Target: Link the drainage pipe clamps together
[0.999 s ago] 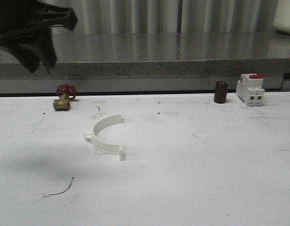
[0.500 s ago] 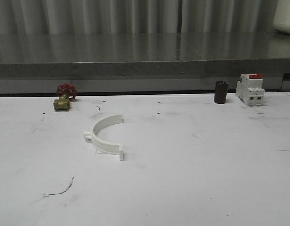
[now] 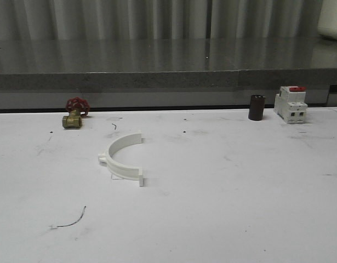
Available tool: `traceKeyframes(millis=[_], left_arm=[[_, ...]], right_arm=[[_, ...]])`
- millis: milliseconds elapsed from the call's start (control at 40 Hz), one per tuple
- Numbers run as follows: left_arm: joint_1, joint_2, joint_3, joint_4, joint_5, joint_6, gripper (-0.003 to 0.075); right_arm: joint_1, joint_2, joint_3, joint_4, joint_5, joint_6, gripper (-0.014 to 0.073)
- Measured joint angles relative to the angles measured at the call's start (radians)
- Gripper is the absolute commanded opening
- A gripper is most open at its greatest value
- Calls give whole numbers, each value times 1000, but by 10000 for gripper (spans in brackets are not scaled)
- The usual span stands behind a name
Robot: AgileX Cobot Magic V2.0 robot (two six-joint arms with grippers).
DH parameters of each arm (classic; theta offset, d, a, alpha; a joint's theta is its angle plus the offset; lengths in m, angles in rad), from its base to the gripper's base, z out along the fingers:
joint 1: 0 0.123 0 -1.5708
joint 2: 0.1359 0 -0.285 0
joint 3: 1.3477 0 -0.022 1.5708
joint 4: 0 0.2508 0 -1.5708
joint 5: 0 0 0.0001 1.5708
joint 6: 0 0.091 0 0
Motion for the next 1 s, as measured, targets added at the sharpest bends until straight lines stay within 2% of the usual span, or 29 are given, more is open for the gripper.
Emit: traceKeyframes(millis=[999], left_arm=[[0,0,4,4,-2,0,-20]], right_arm=[[0,0,0,0,-34,0,-121]])
